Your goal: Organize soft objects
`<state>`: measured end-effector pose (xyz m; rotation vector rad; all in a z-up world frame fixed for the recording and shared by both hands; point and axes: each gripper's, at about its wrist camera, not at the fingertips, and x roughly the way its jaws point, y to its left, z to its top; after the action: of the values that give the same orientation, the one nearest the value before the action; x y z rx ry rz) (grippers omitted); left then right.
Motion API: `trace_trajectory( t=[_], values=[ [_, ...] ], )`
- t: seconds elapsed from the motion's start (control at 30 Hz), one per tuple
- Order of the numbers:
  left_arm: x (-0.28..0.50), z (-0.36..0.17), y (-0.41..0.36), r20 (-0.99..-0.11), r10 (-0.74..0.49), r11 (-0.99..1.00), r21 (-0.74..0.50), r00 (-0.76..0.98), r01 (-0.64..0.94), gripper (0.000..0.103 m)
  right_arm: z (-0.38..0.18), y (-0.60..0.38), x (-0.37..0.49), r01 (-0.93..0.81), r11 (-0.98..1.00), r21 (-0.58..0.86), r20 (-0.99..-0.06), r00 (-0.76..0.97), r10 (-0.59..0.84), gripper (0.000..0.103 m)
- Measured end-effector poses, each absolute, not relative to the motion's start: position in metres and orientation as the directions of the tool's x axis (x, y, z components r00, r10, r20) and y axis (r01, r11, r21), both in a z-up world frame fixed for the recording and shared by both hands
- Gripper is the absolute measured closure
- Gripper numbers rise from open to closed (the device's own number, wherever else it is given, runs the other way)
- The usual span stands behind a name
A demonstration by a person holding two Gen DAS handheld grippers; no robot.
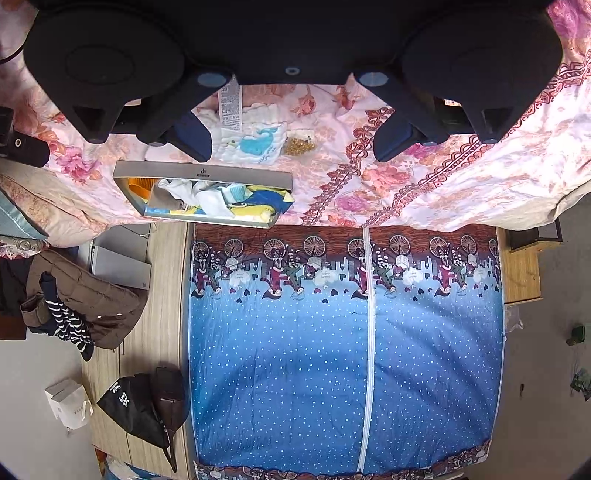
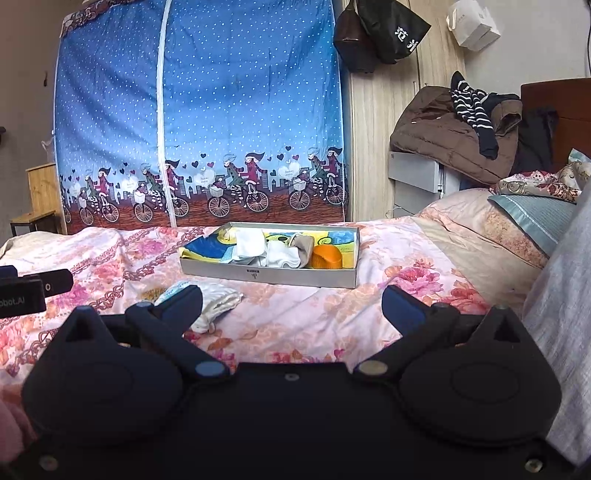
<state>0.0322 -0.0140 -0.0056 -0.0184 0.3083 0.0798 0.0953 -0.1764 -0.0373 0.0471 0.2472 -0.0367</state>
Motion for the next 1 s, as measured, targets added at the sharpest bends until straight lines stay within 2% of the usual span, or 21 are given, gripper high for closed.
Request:
trace_trajectory(
  t=[0.5,1.0],
  values=[
    [0.044,-0.018,-0.016,-0.371,0.072,0.997,0.003,0.926,-0.076,0.006,-0.042,-0.174,0.101,0.042,0.999,0.012,-0.305,0.952,-0.036,0.000],
    [0.046,-0.022,-0.022,-0.390,0.073,0.997,0.035,0.918,-0.065,0.004,-0.044,-0.177,0.105,0.042,0.999,0.009,-0.341,0.939,-0.036,0.000]
  ],
)
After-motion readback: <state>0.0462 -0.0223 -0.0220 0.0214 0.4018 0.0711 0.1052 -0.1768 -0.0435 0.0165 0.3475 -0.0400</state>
